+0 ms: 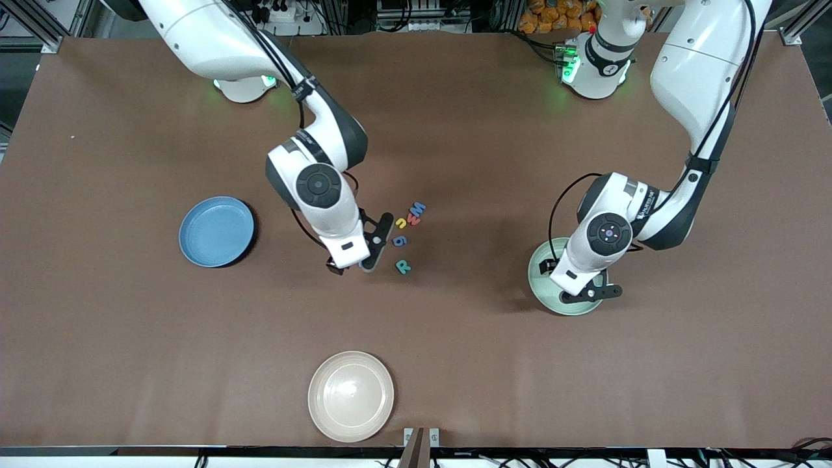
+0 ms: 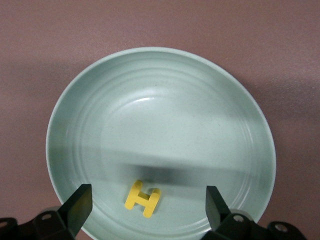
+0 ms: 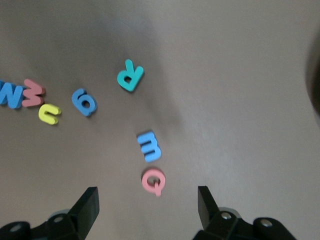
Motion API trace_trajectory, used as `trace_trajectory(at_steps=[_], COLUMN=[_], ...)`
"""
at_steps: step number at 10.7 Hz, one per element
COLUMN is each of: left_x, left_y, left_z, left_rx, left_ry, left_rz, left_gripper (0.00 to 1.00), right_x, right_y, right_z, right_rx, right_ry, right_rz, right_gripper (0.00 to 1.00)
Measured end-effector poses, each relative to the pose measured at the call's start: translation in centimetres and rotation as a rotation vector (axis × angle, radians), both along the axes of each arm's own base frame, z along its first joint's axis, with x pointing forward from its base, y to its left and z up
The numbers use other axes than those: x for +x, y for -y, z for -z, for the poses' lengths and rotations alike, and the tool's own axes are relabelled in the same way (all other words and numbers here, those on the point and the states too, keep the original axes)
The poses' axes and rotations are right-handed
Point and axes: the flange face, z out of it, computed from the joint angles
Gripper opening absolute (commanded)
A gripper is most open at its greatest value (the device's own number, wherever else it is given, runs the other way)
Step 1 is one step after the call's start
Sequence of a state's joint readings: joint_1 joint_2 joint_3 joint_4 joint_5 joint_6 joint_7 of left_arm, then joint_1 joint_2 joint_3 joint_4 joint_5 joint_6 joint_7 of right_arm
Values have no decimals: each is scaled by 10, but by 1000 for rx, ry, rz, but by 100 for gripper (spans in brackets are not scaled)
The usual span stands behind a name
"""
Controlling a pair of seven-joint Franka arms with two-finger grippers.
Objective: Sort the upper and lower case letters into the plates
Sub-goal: 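Grasp the blue lowercase m with the right gripper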
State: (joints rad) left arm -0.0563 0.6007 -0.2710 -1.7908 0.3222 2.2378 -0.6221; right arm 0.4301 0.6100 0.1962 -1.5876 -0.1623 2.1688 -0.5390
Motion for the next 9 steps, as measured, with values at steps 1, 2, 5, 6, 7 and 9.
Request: trace_trajectory(at_steps=[1,2,5,6,7,9], left_x=[1,1,6,7,8,8], left_y=[-1,-1,-2,-2,-2,-4], left_z=[0,0,-5,-6,-7,-7], left_rx=[0,-1,-4,-4,-4,-4], left_ry=[0,1,13,15,16,15], left_rz=[-1,-3,-7,-8,-8,-11], left_gripper=[100,100,100,100,100,100], right_x=[-2,-3,-3,-3,-3,-3], right_y=[-5,-9,-13,-13,-13,-14], right_z=[13,26,61,67,74,86], right_rx=[-1,4,22,25,25,14], right_ry=[-2,0,3,5,7,27], right_rz=[-13,-21,-34,-45,-57,-88], right_gripper=[84,83,80,79,77,76])
